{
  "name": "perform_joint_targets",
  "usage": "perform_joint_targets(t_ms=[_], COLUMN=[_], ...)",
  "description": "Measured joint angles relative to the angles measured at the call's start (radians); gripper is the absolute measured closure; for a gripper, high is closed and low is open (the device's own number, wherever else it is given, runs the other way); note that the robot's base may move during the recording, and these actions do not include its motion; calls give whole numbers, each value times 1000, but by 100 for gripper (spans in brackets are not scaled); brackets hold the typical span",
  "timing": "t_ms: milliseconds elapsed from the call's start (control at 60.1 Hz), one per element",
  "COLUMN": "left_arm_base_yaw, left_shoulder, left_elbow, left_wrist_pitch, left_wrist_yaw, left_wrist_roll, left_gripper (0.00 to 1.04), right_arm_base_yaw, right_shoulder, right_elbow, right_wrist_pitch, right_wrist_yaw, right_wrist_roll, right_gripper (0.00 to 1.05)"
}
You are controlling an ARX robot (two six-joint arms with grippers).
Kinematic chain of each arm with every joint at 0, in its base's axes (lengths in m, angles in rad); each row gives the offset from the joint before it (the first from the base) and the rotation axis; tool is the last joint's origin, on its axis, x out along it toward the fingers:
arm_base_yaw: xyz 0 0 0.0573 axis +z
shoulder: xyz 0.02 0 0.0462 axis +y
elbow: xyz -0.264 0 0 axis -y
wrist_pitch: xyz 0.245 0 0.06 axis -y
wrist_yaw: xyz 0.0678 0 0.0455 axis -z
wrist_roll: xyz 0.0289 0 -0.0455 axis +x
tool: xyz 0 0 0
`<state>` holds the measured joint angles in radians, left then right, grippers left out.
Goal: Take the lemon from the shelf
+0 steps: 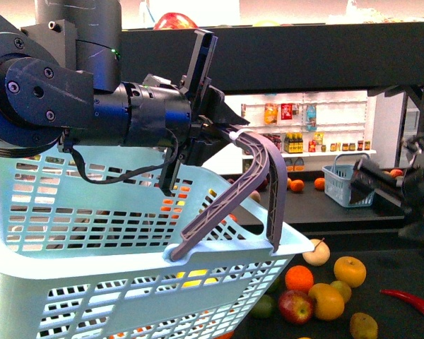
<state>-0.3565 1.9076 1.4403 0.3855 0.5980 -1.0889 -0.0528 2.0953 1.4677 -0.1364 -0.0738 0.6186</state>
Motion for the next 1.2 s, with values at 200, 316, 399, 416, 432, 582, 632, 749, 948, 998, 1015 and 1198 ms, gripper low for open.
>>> perform_joint_targets(t_ms=[200,316,399,416,432,582,632,749,948,998,1015,1198], left_arm_base_yaw=[0,0,0,0,0,1,1,1,1,1,1,1], left_shoulder=[0,0,0,0,0,0,0,0,0,0,0,0], left_elbow=[0,0,0,0,0,0,0,0,0,0,0,0], left_wrist_pitch=[0,0,0,0,0,0,0,0,0,0,0,0], left_wrist_yaw=[-2,1,0,0,0,-2,-2,0,1,3,3,-3], left_wrist_roll=[0,0,0,0,0,1,1,0,0,0,0,0], left_gripper=[95,95,95,95,95,95,95,95,95,95,95,95], right_arm_base_yaw=[60,98,105,105,103,64,49,24,34,35,36,15], right_shoulder=[112,140,158,162,164,200,214,247,279,287,292,369], right_elbow=[-12,-53,-98,-109,-114,-161,-159,-154,-172,-172,-172,-140], right_wrist_pitch=[26,132,209,223,229,266,254,254,346,343,341,300], right_wrist_yaw=[47,-15,-92,-106,-116,-195,-189,-176,-270,-299,-314,-331], right_wrist_roll=[-2,-103,-223,-256,-280,-484,-515,-566,-824,-910,-962,-1445], right_gripper=[7,7,7,7,7,7,7,7,7,7,7,7])
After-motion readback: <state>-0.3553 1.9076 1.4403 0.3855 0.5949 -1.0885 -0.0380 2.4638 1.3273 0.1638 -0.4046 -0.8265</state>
